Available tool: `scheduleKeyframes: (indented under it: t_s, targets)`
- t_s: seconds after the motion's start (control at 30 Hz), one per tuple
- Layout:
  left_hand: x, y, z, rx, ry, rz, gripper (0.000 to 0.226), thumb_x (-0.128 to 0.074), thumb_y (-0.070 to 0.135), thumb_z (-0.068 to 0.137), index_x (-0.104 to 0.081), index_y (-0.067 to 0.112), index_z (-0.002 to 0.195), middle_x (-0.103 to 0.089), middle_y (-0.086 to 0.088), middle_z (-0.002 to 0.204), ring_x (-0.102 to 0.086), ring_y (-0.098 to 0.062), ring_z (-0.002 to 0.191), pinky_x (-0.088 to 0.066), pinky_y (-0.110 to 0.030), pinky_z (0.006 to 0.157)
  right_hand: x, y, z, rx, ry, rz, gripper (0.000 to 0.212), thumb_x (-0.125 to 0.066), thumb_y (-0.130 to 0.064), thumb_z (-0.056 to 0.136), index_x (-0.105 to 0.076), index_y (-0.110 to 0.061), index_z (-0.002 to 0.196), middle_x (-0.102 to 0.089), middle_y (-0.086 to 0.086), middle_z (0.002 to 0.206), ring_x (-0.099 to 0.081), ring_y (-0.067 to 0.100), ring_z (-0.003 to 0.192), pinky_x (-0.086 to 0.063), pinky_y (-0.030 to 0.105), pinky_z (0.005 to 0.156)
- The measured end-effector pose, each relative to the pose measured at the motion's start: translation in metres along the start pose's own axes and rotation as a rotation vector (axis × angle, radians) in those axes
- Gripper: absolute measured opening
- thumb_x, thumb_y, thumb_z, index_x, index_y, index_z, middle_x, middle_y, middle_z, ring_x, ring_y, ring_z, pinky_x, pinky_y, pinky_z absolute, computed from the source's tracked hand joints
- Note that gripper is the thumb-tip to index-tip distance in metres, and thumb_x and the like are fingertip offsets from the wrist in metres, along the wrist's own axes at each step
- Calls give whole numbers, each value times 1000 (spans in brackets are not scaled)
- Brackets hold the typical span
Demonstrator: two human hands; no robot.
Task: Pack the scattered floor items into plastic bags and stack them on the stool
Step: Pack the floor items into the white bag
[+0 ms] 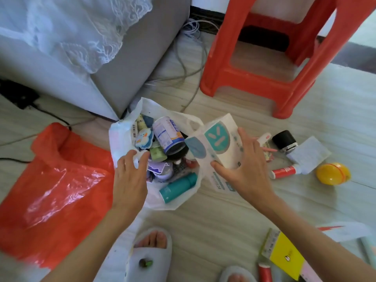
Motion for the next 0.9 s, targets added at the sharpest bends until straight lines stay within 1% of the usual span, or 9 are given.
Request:
scheduleKeyframes:
  t_s: [0.13,0.2,0.23,0.43,0.5,0.6,0.7,0.8,0.9]
  targets:
    - [4,-52,-14,447,-110,-545,48,-54,-5,80,-43,2,126,-48,-15,111,-48,-34,98,-42,-39,79,-4,-54,11,60,-73,85,92,-74,-45,68,-27,-24,144,-45,4,127,-41,19,118,-29,26,92]
    - [4,-68,-28,610,-159,-721,15,-54,14,86,-59,4,96,-61,-4,81,-57,-30,80,-37,-33,60,-15,-87,17,92,-179,92,88,-70,-49,70,-27,-27,143,-43,2,132,-40,17,120,-29,24,91]
    - [8,-72,-32,633,-159,-765,18,-53,21,87,-59,5,80,-61,1,66,-56,-27,68,-33,-31,54,-24,-103,20,106,-232,67,86,-68,-53,71,-27,-28,142,-43,3,133,-41,18,121,-31,27,92]
    - [69,-105,-19,644,81,-867,16,-45,19,95,-50,10,82,-61,-1,54,-59,-21,54,-44,-35,56,-92,-160,26,135,-429,-173,78,-60,-64,70,-36,-27,134,-46,8,130,-44,27,119,-37,37,92]
    - [83,-102,-11,573,77,-852,17,-44,19,95,-49,15,78,-61,5,47,-56,-5,45,-43,-24,52,-110,-168,20,162,-461,-220,77,-59,-66,69,-37,-26,132,-48,9,127,-43,29,118,-37,40,94]
    - [89,-96,-14,581,74,-907,17,-44,16,95,-49,10,80,-58,8,42,-53,0,37,-35,-10,39,-129,-183,16,245,-451,-222,77,-59,-66,69,-37,-28,132,-48,8,123,-42,28,116,-37,41,94]
    - [90,-102,-18,618,93,-972,17,-44,16,95,-47,13,79,-62,7,46,-55,-9,38,-42,-22,43,-141,-188,20,356,-460,-231,81,-62,-59,73,-28,-30,140,-40,7,131,-37,27,121,-33,39,100]
    - [93,-105,-10,600,109,-998,18,-43,17,95,-48,18,78,-65,3,52,-62,-25,48,-45,-36,49,-147,-181,19,414,-568,-175,60,-52,-51,86,-37,-26,139,-37,2,143,-35,20,131,-30,34,107]
    - [88,-109,-8,627,96,-1011,18,-42,18,95,-49,18,79,-63,2,48,-62,-26,44,-43,-34,51,-117,-167,31,400,-394,-24,29,-46,-35,93,-62,-21,114,-57,-4,121,-49,12,113,-39,30,99]
Point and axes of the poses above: each hand's wrist, its own z-axis towards the middle knuckle, its own x-axis out of the back of the hand, y = z × x, the point moved 9 cm from there along z, towards the middle knuckle
